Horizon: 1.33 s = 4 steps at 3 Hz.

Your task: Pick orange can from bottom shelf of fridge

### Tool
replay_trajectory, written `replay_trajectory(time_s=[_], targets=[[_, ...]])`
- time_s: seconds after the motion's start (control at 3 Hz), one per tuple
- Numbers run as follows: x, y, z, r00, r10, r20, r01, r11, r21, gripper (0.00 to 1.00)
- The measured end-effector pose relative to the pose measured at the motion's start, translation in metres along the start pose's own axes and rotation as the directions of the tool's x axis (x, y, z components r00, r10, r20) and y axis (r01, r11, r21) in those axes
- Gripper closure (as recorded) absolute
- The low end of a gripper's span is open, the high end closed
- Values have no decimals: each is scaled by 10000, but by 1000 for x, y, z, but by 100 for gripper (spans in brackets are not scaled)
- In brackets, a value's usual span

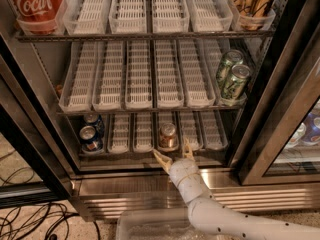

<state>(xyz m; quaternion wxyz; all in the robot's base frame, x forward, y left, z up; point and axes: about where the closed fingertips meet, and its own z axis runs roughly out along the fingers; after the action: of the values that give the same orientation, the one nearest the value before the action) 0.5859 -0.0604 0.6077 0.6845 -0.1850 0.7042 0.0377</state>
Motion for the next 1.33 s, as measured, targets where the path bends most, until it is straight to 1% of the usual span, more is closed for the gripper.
replay_trajectory(time_s=[0.67, 1.0, 1.33], targets=[[2, -6, 15, 9996, -99, 282, 89, 9994, 334, 33], [2, -8, 23, 9992, -57, 396, 38, 9989, 467, 36], [9, -9, 38, 9991, 192, 368, -215, 9978, 632, 36]])
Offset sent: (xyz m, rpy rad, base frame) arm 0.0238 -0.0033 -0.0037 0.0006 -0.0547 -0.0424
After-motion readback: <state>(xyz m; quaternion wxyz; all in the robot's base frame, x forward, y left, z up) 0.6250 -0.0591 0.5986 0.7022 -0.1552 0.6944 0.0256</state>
